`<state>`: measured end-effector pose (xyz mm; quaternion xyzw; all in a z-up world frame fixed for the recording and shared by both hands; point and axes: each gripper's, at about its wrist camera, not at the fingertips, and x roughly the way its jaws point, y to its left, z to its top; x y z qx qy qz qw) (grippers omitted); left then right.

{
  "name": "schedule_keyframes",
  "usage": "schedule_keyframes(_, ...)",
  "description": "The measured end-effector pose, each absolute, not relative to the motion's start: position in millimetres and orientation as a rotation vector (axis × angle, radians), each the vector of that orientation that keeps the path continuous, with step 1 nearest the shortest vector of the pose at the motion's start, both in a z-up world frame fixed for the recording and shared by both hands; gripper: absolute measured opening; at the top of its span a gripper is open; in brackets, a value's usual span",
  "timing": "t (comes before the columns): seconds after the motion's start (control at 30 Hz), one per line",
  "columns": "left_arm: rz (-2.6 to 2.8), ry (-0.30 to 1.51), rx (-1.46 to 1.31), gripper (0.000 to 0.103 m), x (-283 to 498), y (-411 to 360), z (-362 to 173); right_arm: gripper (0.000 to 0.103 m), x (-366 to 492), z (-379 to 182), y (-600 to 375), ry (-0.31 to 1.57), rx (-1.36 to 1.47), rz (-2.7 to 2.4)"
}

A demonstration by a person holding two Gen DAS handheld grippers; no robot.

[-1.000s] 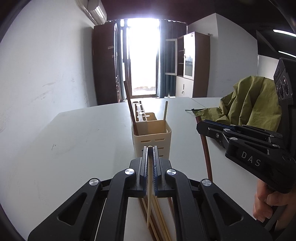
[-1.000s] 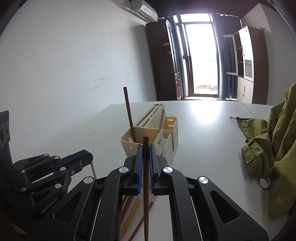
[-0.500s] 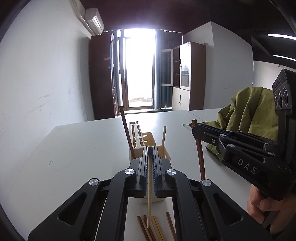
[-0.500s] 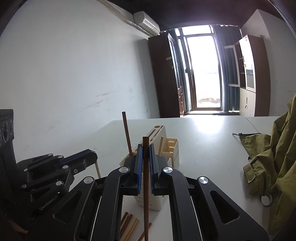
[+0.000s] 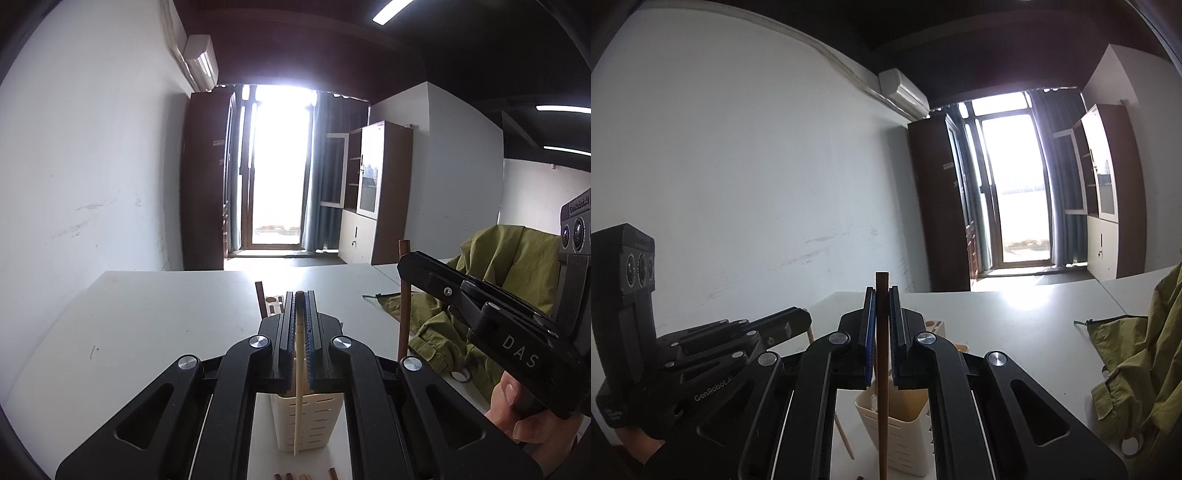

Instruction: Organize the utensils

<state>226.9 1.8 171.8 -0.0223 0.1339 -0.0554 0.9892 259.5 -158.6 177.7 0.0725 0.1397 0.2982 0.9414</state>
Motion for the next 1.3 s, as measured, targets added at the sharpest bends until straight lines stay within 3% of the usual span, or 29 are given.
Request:
schedule_keyframes(0.73,-0.1,-0.002,-0.166,0.004,224.7,5.5,201.7,0.007,284.0,202.2,-185.7,-0.042,0.255,0.611)
schedule_keyframes(1.0,-0.065,0.037,-0.145,0.004,246.8,-3.3,189.4,0.007,294.6,194.9,-180.8,-0.11,0.271,0.638)
schedule_keyframes(1.3,-0.03,0.134,-0.111,0.004,270.0,-4.2,165.7,0.008,307.1,173.7,-168.5,-0.043,0.238,0.626)
